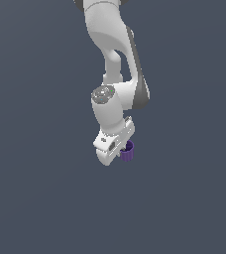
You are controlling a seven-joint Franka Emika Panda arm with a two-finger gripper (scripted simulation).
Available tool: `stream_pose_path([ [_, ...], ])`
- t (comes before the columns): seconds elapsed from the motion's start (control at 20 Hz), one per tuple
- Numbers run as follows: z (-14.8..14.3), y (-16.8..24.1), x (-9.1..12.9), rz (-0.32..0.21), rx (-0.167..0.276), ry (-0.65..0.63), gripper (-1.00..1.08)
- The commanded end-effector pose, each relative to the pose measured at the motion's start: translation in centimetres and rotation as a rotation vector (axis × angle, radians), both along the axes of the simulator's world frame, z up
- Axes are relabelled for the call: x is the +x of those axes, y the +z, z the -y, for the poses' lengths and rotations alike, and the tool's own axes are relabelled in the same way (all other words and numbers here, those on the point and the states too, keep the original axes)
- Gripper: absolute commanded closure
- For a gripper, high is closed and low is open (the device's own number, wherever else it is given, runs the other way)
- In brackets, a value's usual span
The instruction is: Pick up the object and move it to a goal position.
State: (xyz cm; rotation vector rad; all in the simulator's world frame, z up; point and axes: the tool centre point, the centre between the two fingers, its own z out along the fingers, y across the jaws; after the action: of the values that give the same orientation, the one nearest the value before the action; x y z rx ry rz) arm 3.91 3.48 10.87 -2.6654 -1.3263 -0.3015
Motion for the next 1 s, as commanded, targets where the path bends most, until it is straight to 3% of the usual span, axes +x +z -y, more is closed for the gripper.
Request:
stream_pose_path([
  [0.0,0.1,1.2,1.4,0.064,0.019,0.029,1.08],
  [0.95,0.3,10.6,8.3,0.463,0.16,0.222,1.08],
])
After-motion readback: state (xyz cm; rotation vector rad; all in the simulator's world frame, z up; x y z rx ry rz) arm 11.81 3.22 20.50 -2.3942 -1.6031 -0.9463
